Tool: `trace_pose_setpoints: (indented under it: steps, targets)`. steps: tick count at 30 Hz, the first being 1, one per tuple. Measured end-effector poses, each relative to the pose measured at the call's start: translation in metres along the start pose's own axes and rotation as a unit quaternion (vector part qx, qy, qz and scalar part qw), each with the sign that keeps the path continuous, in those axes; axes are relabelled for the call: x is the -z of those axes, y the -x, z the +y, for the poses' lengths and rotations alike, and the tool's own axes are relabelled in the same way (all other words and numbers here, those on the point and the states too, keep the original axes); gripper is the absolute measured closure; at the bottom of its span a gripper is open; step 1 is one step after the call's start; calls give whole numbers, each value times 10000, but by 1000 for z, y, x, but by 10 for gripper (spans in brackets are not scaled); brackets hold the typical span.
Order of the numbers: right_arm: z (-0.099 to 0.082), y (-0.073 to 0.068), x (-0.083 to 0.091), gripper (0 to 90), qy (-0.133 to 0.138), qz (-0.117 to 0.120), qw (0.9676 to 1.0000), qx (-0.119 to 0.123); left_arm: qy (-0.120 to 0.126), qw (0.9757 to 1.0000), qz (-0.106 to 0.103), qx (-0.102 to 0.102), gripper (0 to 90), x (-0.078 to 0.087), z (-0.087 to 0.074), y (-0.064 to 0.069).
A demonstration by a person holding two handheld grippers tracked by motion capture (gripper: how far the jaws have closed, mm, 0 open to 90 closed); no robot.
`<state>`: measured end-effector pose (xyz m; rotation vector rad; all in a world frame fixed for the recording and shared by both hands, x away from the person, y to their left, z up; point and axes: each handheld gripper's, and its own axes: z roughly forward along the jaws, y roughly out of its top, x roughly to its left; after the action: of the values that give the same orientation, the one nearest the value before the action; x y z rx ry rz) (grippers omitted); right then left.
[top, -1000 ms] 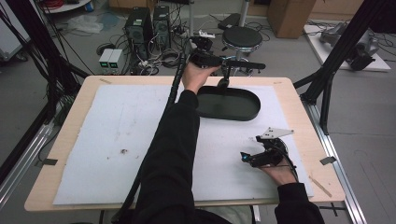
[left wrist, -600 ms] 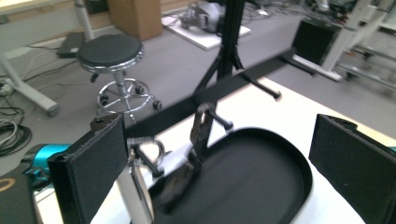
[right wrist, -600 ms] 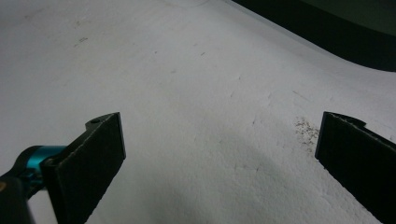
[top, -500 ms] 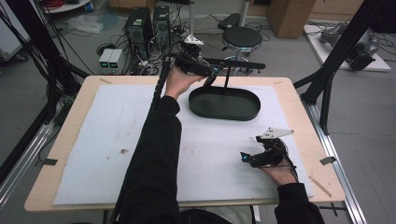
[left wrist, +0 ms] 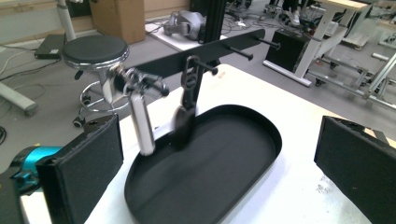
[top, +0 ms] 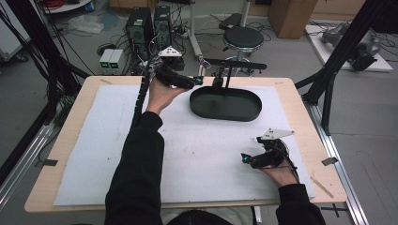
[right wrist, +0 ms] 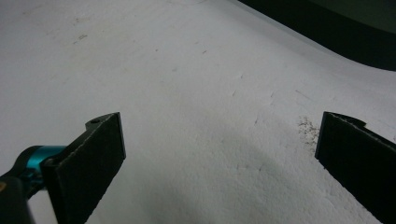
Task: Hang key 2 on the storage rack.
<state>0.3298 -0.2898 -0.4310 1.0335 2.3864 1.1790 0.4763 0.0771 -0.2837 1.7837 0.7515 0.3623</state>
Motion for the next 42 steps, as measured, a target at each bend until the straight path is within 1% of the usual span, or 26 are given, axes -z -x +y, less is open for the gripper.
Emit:
trace_pose_setpoints:
  steps: [1, 3, 4, 7, 10, 14, 18, 20, 22, 24, 26, 30, 32, 35, 37, 39, 42]
  targets:
    - [0, 0, 0, 8, -12, 5, 10000, -19, 16, 10000, -14, 4, 17, 3, -2, 0]
    - [0, 0, 0, 8, -19, 16, 10000, -6, 1, 10000, 23, -26, 17, 8, -7, 0]
    - [0, 0, 0, 9, -20, 13, 10000, -1, -40, 10000, 24, -57, 17, 11, -10, 0]
    - [0, -1, 0, 8, -20, 2, 10000, 11, -140, 9999, 17, -43, 17, 19, -18, 0]
    - [0, -1, -1, 9, -21, -1, 10000, 16, -230, 9996, 96, -111, 17, 26, -27, 1]
    - [1, -2, -2, 9, -40, 23, 10000, 27, -318, 9995, 50, -69, 17, 34, -38, 1]
    - [1, -3, -2, 8, -44, 9, 10000, 44, -413, 9991, 84, -61, 17, 40, -46, 0]
    - [1, -3, -2, 8, -45, 7, 10000, 42, -481, 9987, 131, -131, 17, 42, -49, 0]
    - [1, -3, -2, 9, -43, 2, 10000, 42, -499, 9987, 33, -79, 17, 44, -52, 0]
    - [1, -3, -2, 9, -36, -5, 10000, 43, -529, 9986, -49, -79, 17, 46, -53, -1]
    - [1, -3, -2, 9, -36, -15, 10000, 38, -491, 9986, -167, -93, 17, 50, -55, -2]
    - [1, -4, -2, 9, -53, -39, 10000, 43, -476, 9984, -240, -179, 17, 58, -62, -4]
    - [1, -4, -2, 8, -42, -38, 10000, 54, -552, 9980, -203, -221, 17, 63, -68, -6]
    - [1, -4, -1, 9, -47, -29, 10000, 36, -631, 9978, -198, -100, 17, 72, -81, -11]
    - [0, -4, -1, 9, -58, -41, 10000, 14, -610, 9980, -159, 26, 17, 81, -91, -16]
    - [0, -4, -2, 8, -72, -57, 9999, 54, -533, 9984, -95, 170, 17, 91, -101, -21]
    - [1, -5, -2, 9, -83, -54, 9999, 40, -518, 9982, 6, 297, 17, 106, -115, -26]
